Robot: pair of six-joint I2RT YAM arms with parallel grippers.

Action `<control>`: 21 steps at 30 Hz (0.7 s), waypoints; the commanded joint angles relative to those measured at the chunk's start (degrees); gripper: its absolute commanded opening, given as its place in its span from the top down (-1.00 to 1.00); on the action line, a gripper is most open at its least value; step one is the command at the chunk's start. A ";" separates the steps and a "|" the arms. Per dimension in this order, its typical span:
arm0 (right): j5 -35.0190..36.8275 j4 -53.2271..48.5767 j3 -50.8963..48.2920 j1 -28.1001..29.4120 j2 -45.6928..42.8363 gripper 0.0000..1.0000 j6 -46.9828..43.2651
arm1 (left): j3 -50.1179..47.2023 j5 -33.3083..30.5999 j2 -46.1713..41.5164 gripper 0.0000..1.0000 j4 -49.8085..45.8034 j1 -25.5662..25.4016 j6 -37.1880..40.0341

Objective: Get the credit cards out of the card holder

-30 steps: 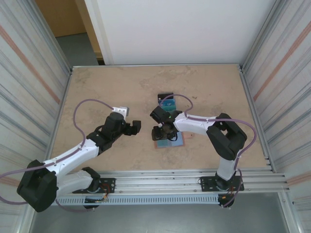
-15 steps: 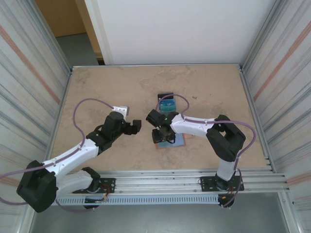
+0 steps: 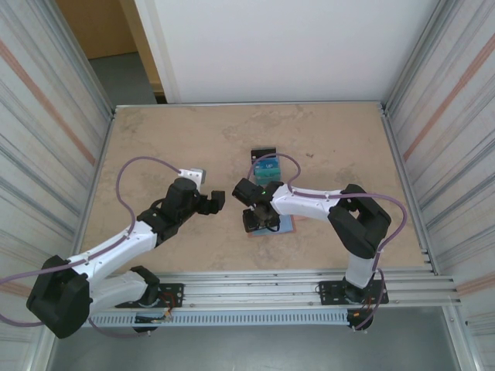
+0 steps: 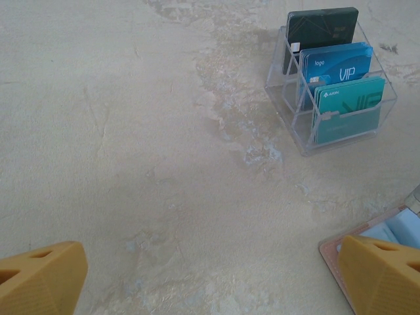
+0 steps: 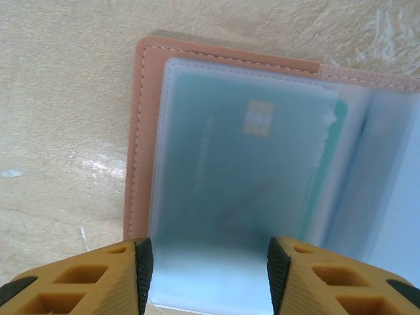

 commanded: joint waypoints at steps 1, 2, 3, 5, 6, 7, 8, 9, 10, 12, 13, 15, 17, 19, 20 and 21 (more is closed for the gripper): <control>-0.08 -0.01 -1.25 0.52 -0.34 -0.01 0.97 | 1.56 -0.42 -1.35 -0.97 -1.17 -0.40 0.26; -0.25 0.02 -1.32 0.52 -0.10 -0.01 0.95 | 1.65 -0.31 -1.33 -0.97 -1.26 -0.40 0.26; -0.34 0.10 -1.34 0.56 0.16 -0.01 0.97 | 1.65 -0.29 -1.34 -0.97 -1.26 -0.40 0.26; -0.55 0.19 -1.42 0.55 0.56 -0.01 1.05 | 1.72 -0.35 -1.35 -0.97 -1.33 -0.40 0.26; -0.65 0.28 -1.54 0.52 0.70 -0.01 1.08 | 1.74 -0.34 -1.33 -0.97 -1.43 -0.40 0.26; -0.73 0.37 -1.59 0.52 0.77 -0.01 1.14 | 1.83 -0.34 -1.33 -0.97 -1.52 -0.40 0.31; -0.79 0.45 -1.69 0.52 0.76 -0.01 1.13 | 1.84 -0.23 -1.29 -0.97 -1.61 -0.40 0.35; -1.03 0.50 -1.70 0.52 0.81 -0.01 1.09 | 1.98 -0.20 -1.26 -0.97 -1.82 -0.40 0.29; -1.08 0.54 -1.80 0.52 0.76 0.00 1.04 | 2.08 -0.24 -1.26 -0.97 -1.94 -0.40 0.40; -1.29 0.63 -1.86 0.51 0.84 0.06 0.87 | 2.24 -0.17 -1.30 -0.97 -2.14 -0.40 0.44; -1.24 0.63 -1.82 0.44 0.91 0.12 0.76 | 2.34 -0.14 -1.35 -0.97 -2.14 -0.40 0.51; -0.99 0.80 -2.02 0.21 1.24 0.26 0.61 | 2.55 0.15 -1.29 -0.97 -2.21 -0.39 0.61; -1.05 1.05 -2.18 -0.27 1.37 0.37 0.48 | 2.84 0.23 -1.16 -0.97 -2.25 -0.45 0.61; -1.06 1.21 -2.25 -0.61 1.24 0.42 0.33 | 3.05 0.26 -1.07 -0.97 -2.45 -0.48 0.68; -0.91 1.18 -2.17 -0.69 0.93 0.46 0.26 | 3.12 0.27 -1.16 -0.97 -2.65 -0.50 0.64; -0.84 1.16 -2.21 -0.80 0.58 0.50 0.17 | 3.23 0.22 -1.12 -0.97 -2.75 -0.51 0.74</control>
